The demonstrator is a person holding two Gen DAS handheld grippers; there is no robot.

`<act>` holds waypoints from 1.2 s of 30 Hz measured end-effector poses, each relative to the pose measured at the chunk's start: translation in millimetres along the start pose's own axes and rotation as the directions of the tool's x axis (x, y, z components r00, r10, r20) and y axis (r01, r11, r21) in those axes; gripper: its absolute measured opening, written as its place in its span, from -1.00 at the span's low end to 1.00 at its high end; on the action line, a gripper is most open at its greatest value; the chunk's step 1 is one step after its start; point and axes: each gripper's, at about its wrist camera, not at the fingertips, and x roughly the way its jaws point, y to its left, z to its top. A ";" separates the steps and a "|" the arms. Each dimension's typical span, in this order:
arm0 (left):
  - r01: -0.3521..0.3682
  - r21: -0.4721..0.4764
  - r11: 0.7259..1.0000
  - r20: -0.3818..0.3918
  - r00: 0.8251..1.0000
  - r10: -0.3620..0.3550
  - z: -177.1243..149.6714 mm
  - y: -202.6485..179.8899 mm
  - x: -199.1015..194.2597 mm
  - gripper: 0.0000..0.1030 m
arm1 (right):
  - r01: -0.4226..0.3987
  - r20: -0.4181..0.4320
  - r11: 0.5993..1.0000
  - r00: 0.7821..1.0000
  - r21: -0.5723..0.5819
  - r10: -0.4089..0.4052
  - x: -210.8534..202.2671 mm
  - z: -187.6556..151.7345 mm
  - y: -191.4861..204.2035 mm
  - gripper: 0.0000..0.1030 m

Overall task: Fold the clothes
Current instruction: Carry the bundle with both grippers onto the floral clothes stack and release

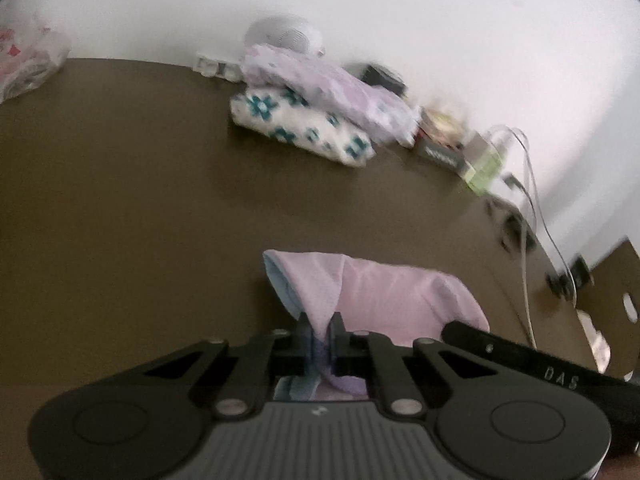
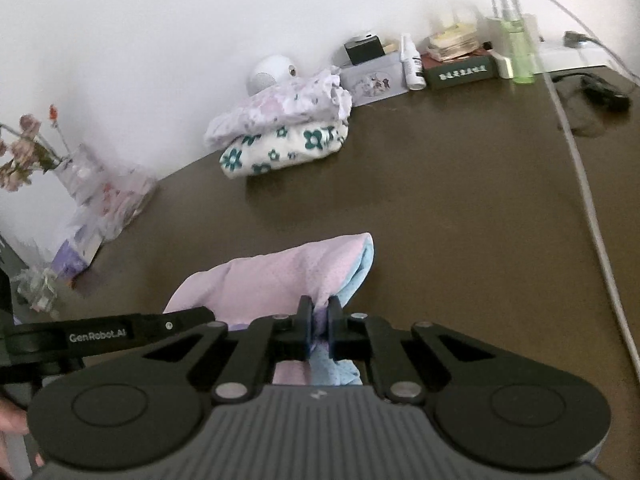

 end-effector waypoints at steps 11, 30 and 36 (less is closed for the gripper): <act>0.114 0.008 0.993 0.249 0.962 -0.112 99.5 -14.4 -55.9 -0.89 | -0.100 0.235 0.980 0.962 -0.172 0.140 -30.3 90.9 55.0 -0.90; 0.038 0.005 0.999 0.234 0.971 -0.038 227.5 12.1 74.3 -0.89 | -0.087 0.227 0.984 0.966 -0.154 0.121 102.3 207.3 33.0 -0.90; -0.002 -0.013 1.000 0.211 0.977 0.005 218.3 26.2 94.0 -0.47 | -0.027 0.172 0.989 0.984 -0.143 0.052 130.1 193.4 8.3 -0.75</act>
